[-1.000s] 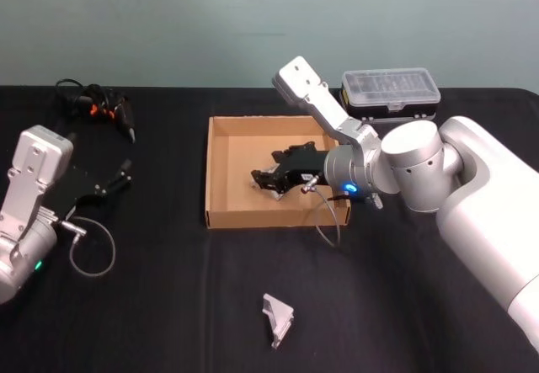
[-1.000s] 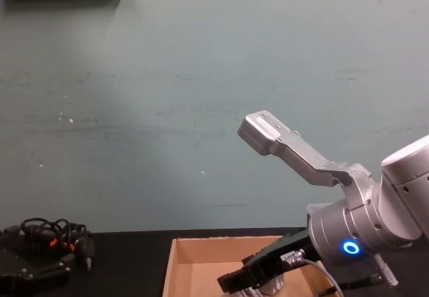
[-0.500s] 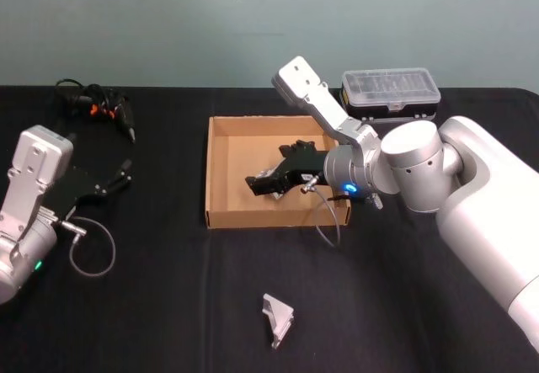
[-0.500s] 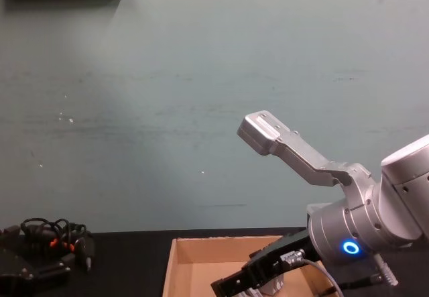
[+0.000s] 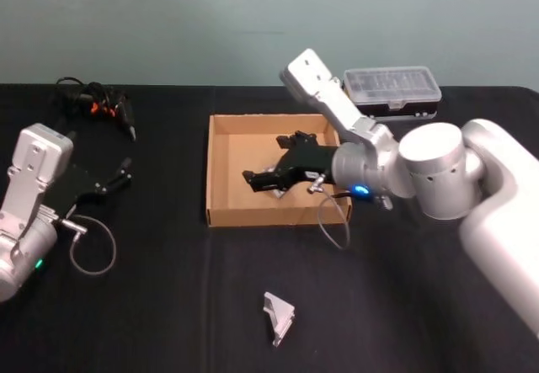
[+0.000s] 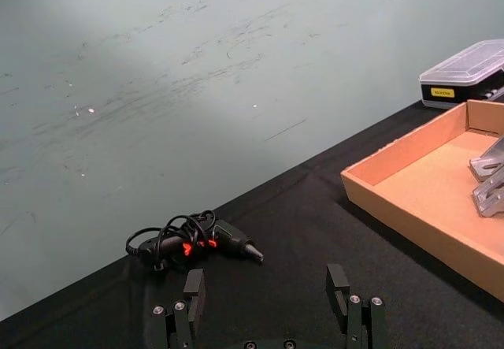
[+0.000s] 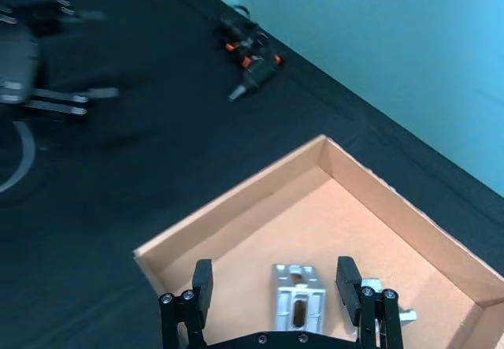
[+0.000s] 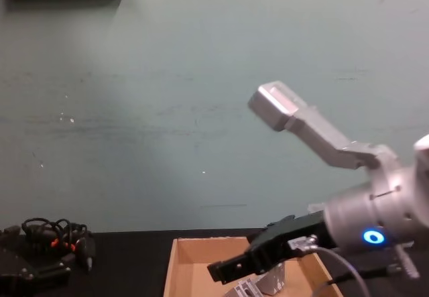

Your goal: Use one hand to pick up the angle iron from the table and place it into the box.

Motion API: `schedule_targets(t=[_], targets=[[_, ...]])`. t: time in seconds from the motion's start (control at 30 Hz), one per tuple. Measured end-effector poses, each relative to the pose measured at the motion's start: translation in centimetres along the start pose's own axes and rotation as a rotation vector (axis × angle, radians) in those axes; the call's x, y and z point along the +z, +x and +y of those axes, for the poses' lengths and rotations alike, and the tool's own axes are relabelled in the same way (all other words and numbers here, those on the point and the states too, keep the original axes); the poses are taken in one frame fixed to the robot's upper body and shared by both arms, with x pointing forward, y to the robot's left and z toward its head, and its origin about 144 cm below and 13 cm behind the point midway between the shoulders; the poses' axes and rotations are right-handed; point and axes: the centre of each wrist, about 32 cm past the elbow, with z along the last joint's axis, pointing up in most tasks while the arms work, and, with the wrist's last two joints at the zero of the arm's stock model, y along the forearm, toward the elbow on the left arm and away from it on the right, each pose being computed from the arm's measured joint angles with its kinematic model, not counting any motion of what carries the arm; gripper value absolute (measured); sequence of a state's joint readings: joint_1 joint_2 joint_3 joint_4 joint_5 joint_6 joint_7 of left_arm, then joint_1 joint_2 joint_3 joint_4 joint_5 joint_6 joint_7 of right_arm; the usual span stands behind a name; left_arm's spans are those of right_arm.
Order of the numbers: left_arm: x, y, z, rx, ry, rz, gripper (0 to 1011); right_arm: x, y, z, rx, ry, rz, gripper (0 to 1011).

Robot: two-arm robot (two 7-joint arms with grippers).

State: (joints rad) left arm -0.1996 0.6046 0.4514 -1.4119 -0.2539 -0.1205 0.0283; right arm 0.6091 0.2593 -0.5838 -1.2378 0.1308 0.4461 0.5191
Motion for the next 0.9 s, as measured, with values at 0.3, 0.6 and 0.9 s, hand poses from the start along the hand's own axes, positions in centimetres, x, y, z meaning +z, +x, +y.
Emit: schedule_targets(t=[0.3,0.6,0.9], targets=[[0.0,0.0,0.0,0.0,0.0,0.0,1011,-1.3,-1.6,-5.4,0.056,0.072,-0.037,1000],[0.0,0.0,0.0,0.0,0.0,0.0,1011,-3.1,-4.0,-10.1,0.114,0.111,-0.072,1000],[0.0,0.0,0.0,0.0,0.0,0.0,1011,-5.1,-6.6,-12.6,0.229,0.097,-0.165,1000]])
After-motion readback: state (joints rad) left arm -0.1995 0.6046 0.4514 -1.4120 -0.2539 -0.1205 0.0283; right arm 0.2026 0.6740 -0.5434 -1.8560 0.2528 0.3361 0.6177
